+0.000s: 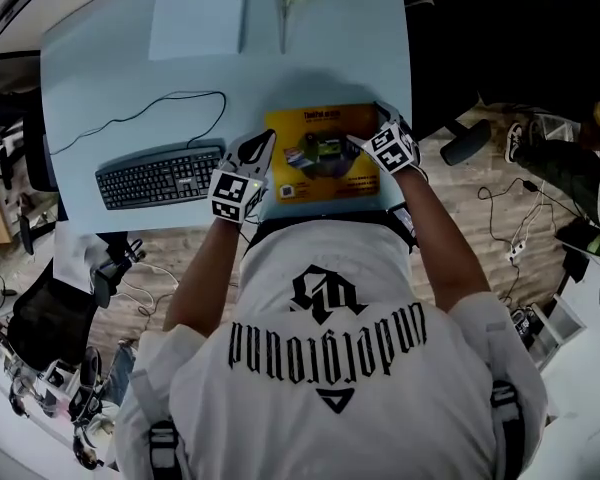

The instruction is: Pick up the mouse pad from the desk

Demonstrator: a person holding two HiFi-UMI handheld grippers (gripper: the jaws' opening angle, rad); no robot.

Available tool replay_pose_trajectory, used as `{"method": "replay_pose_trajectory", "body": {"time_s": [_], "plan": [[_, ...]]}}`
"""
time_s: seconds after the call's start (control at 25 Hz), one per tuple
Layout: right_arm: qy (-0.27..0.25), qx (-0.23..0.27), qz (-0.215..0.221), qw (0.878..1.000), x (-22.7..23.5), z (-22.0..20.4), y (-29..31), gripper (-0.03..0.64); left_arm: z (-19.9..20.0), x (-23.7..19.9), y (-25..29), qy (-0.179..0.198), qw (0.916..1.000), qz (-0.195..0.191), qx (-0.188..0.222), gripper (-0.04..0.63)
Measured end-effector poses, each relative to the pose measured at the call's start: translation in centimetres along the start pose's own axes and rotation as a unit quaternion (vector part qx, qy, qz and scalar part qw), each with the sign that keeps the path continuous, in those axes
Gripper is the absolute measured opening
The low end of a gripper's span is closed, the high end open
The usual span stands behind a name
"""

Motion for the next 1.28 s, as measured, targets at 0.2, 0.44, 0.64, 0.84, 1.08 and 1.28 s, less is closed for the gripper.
{"method": "replay_pose_trajectory", "body": {"time_s": [0.2,0.44,0.64,0.84,1.08,1.28], "plan": [[-0.002,-0.005,0.005,1.000,0.3,0.0,0.3,0.463,-0.2,-0.3,0.0,-0.004,1.0000,0.000,-0.001,0.008],[0.006,0.002,0.003,1.000,0.2,-0.2,0.1,0.451,0.1,-0.4,0.1,-0.003,1.0000,-0.004,0.002,0.008],[0.004,-0.005,0.007,1.000,-0.5,0.0,0.1,0.390,0.2,-0.2,0.3,-0.004,1.0000,-0.006,0.003,0.008],[-0.001,-0.018,0.016,1.000,-0.9,0.2,-0.1,0.288,0.5,0.1,0.2,-0.004,1.0000,-0.006,0.006,0.008],[0.003,-0.022,0.060,0.998,-2.5,-0.3,0.0,0.034,0.8,0.1,-0.4,-0.002,1.0000,-0.007,0.005,0.008],[0.002,-0.012,0.057,0.998,-2.3,-0.7,0.0,0.025,1.0,0.1,-0.9,0.002,0.9999,-0.006,0.009,0.008]]}}
Point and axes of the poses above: the fingertips, and each gripper's own axes: y forward along the fingers, x to its right, z out of its top, the point moved 9 cm from there along -y, backward along the fingers, and after that the axes turned 8 degrees about y, right-handed, at the moved point
